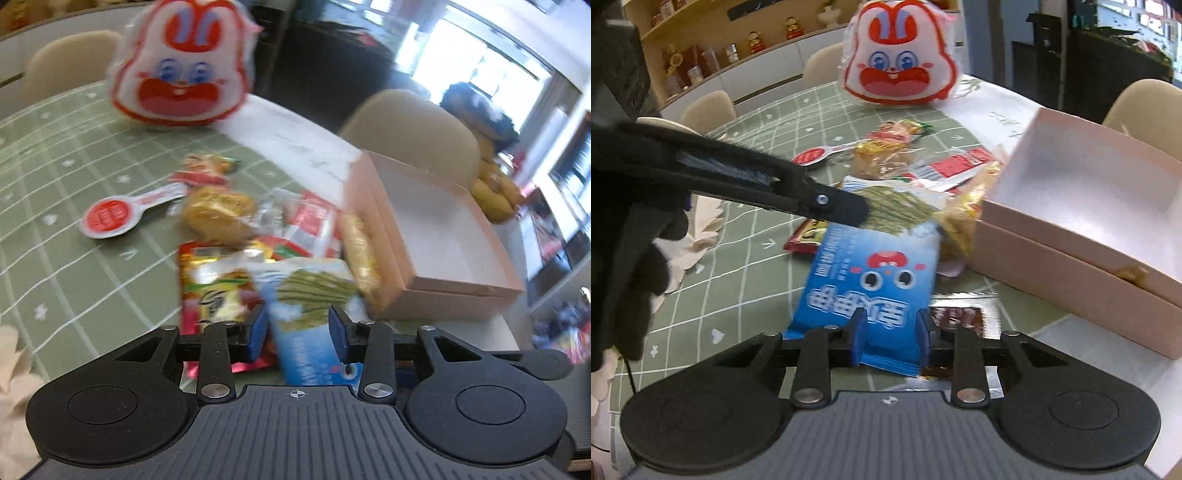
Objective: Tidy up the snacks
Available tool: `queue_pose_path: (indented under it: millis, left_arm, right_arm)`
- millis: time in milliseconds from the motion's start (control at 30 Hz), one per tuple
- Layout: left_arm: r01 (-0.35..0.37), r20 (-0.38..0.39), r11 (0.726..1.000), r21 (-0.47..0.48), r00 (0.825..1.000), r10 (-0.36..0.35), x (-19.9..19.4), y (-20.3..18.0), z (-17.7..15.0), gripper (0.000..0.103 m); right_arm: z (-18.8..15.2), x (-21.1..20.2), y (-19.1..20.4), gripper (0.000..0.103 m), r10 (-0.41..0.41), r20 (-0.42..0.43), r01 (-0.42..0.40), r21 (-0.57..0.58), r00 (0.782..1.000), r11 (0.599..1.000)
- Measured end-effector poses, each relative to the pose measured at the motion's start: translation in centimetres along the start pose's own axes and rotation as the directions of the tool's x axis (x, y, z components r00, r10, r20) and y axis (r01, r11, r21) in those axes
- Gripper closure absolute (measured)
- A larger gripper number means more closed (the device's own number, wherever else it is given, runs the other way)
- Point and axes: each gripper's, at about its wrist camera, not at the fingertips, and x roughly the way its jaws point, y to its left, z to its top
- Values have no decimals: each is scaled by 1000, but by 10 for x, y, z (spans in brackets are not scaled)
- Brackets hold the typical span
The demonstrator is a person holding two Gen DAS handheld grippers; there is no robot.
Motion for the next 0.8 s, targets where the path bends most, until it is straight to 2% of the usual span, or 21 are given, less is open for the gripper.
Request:
queue_pose_path:
  millis: [100,167,300,467,600,700,767,800]
  left_arm:
    - [50,-9,995,-81,999,-51,-5,14,-9,62]
    - [49,-20,995,-90,998,-51,-5,19,-16,62]
    - [62,-70,983,-175,995,-75,8,32,-33,62]
    - [149,-56,960,-235,984,-167,18,30,-37,60]
    - [147,-22,978,-151,988,-152,-6,8,-28,60]
    - [205,41,974,-96,979,-202,-27,-5,-29,60]
    - [232,51,970,-68,972,-229,-25,-10,-30,61]
    - [250,39,966,-72,968,-248,-19,-11,-31,66]
  right_arm:
    - [-2,-3,-5,75,-14,9,14,8,1000,1000]
    - [-4,-6,-9,75,-21,19,21,26,1000,999]
    - [-2,-1,-13,75,-39,19,38,51,999,998]
    - [-4,4,-12,74,-14,3,14,43,1000,999]
    - [-5,2,-12,74,-2,8,2,49,1000,999]
    - [-4,-6,-15,74,22,35,-24,54,999,998]
    - [-5,-11,-17,74,24,48,-27,48,999,998]
    - [-7,-13,-19,74,26,57,-29,50,998,998]
